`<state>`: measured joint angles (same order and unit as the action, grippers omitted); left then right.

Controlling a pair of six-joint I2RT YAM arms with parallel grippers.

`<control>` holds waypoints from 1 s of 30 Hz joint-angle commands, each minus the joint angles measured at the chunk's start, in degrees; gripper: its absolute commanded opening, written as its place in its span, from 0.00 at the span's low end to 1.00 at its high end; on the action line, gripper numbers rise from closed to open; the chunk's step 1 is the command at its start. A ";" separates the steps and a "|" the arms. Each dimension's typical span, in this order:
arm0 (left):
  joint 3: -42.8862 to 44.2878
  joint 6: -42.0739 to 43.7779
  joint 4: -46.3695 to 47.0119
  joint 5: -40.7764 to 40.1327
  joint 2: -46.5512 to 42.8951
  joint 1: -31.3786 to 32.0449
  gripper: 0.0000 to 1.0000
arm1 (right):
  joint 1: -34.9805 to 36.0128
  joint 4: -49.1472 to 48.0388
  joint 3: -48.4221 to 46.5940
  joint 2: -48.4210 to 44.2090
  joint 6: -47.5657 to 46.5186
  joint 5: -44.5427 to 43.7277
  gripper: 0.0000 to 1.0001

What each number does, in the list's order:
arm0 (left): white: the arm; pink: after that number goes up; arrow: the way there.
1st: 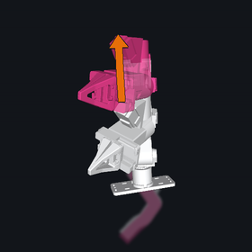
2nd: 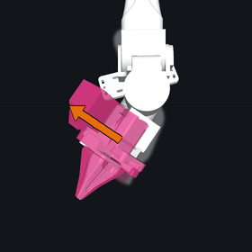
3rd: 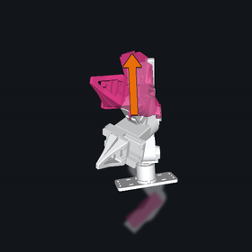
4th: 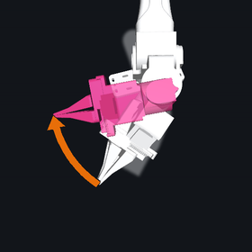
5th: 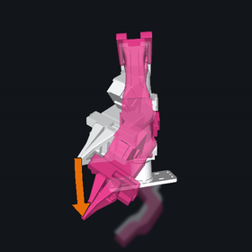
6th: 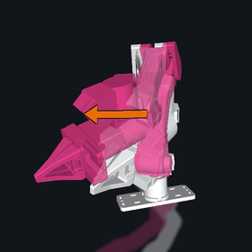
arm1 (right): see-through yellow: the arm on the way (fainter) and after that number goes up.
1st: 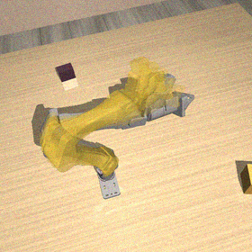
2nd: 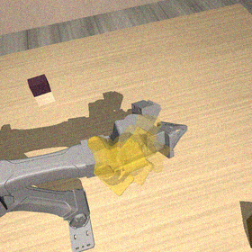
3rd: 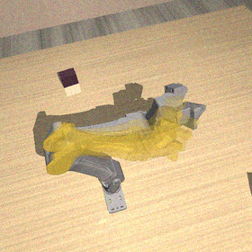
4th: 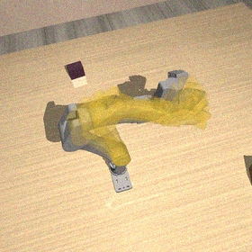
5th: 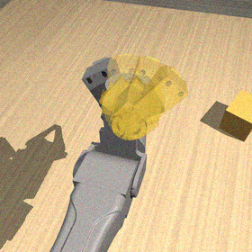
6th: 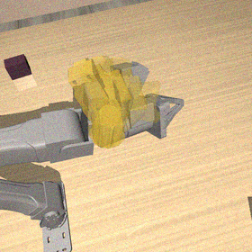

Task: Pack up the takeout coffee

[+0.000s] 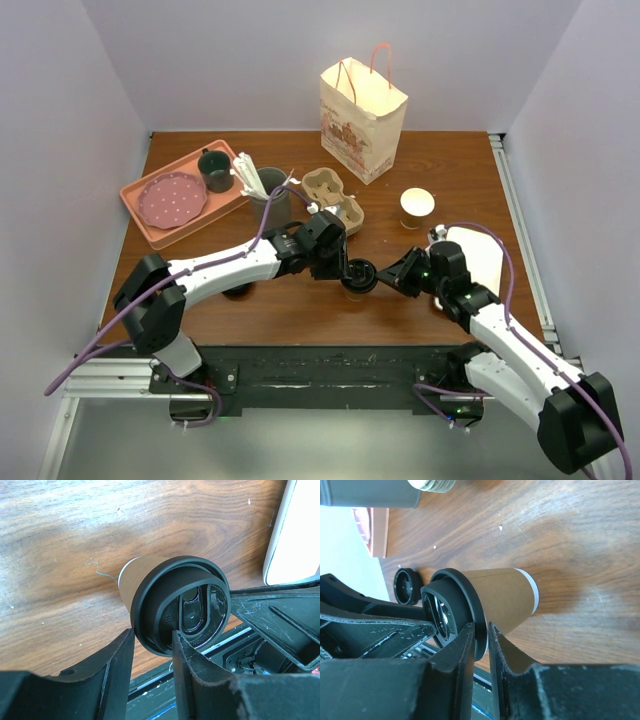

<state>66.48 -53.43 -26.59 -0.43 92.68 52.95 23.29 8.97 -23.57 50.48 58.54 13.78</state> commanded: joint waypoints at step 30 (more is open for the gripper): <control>4.00 -0.62 -16.12 -4.23 4.61 1.81 0.40 | 0.53 14.14 -11.41 0.06 -9.94 -1.21 0.31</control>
<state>69.80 -55.81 -30.92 -1.98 94.41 53.82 23.62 15.77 -31.62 51.07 52.31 11.86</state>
